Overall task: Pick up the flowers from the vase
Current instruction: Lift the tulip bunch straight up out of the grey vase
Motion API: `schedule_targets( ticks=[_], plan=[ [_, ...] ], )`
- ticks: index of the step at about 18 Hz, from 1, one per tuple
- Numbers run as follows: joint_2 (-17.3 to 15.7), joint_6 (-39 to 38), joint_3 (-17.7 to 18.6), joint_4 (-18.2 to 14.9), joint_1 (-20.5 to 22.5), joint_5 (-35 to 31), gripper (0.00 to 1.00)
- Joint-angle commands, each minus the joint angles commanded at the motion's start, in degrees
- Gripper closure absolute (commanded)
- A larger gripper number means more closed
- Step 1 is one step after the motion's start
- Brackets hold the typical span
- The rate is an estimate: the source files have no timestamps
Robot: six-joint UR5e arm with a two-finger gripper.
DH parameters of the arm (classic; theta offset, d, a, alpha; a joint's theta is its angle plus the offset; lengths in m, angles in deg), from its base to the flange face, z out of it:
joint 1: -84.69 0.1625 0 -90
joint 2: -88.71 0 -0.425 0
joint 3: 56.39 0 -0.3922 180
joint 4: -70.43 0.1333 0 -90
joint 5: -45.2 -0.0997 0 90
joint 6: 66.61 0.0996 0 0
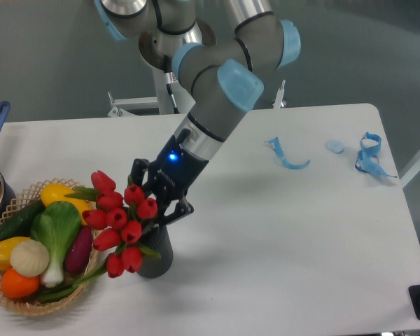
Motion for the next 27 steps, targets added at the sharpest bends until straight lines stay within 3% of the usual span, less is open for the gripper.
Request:
schedule_targets(
  ticks=[11, 12, 19, 27],
  plan=[
    [-2.03, -6.41, -4.30, 0.00, 0.00, 2.90, 0.56],
    [-2.29, -8.51, -6.13, 0.00, 0.35, 2.99, 0.56],
    [-2.64, -12.39, -9.84, 0.00, 1.40, 3.86, 0.56],
    [-3.17, -13.19, -10.20, -0.09, 8.34, 7.21, 0.56]
  ],
)
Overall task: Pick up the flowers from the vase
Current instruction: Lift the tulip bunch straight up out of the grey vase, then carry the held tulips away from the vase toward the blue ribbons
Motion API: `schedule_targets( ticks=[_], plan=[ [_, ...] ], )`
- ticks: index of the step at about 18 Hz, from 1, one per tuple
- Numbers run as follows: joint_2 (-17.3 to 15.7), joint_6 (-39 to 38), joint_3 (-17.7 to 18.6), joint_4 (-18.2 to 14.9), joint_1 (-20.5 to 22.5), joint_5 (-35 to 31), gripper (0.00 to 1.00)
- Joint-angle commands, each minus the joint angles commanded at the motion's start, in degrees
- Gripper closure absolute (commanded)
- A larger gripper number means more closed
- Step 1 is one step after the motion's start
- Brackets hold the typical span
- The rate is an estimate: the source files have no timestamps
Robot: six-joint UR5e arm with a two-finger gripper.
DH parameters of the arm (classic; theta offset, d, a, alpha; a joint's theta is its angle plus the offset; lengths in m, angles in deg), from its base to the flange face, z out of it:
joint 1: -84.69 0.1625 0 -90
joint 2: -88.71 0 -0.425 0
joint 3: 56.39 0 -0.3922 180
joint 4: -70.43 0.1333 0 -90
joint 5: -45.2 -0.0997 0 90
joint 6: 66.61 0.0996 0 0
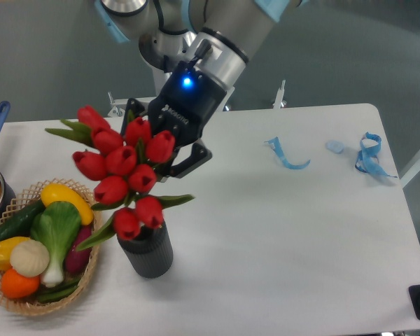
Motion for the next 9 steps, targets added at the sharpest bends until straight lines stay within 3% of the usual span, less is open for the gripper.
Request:
schedule_targets(
  ticks=[3, 9],
  plan=[
    [0.52, 1.92, 0.00, 0.17, 5.44, 0.09, 0.56],
    [2.90, 9.13, 0.35, 0.09, 11.26, 0.09, 0.56]
  ],
)
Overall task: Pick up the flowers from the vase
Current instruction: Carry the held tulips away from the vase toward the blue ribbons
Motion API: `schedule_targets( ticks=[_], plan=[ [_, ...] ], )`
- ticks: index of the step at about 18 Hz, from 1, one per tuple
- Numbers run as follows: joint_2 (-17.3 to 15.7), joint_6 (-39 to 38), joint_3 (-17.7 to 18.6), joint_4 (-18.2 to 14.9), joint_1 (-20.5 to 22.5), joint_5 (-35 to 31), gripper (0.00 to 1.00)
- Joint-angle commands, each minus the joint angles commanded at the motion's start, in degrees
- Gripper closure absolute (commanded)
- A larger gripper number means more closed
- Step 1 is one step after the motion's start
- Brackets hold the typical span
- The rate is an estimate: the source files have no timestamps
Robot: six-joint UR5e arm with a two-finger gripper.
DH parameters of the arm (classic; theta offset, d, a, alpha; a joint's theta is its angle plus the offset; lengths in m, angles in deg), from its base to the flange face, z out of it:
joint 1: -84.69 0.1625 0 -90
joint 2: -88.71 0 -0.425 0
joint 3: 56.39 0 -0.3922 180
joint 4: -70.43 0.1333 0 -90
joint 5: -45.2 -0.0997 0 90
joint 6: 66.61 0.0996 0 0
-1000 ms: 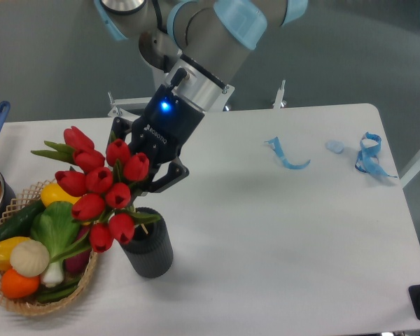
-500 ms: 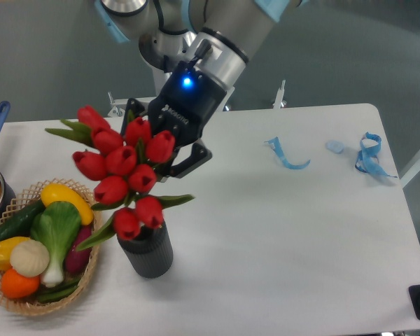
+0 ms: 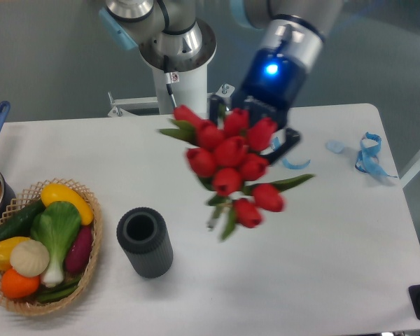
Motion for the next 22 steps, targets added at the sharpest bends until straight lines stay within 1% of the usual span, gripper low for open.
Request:
schedule_targets(
  ticks=[3, 6, 9, 11, 22],
  plan=[
    [0.09, 0.71, 0.88, -0.09, 1.58, -0.09, 0.56],
    [0.09, 0.89, 1.14, -0.17, 1.85, -0.35, 0.56],
    [0.00, 2.20, 3.34, -0.09, 3.16, -0.09, 0.56],
    [-0.17, 3.17, 4.13, -0.09, 3.26, -0.35, 0.56],
    [-0.79, 3.62, 5.01, 0.00, 4.05, -0.09, 0.56]
  ],
)
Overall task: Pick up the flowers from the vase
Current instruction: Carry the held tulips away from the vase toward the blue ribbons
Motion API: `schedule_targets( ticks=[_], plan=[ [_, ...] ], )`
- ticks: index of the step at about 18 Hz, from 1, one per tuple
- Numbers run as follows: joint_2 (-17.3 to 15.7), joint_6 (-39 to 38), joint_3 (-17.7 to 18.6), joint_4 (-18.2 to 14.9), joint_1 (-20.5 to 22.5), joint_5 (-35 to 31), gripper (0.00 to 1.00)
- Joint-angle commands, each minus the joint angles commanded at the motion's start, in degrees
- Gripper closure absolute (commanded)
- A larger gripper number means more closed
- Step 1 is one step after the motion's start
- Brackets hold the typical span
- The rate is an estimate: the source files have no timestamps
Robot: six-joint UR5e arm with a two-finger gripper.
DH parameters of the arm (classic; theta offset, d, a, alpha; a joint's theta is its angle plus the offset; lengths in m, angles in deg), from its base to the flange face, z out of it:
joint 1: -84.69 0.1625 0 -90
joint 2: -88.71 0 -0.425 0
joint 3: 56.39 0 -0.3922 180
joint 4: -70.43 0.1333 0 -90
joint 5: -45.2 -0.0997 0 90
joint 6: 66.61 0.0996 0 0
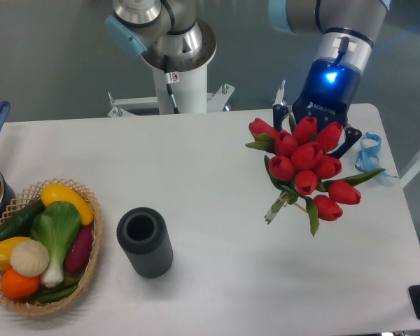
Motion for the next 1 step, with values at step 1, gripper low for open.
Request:
schedule_targets(
  ticks=[1],
  plan=[
    [0.00, 0.00, 0.00, 0.00, 0.00, 0.00, 0.56]
  ],
)
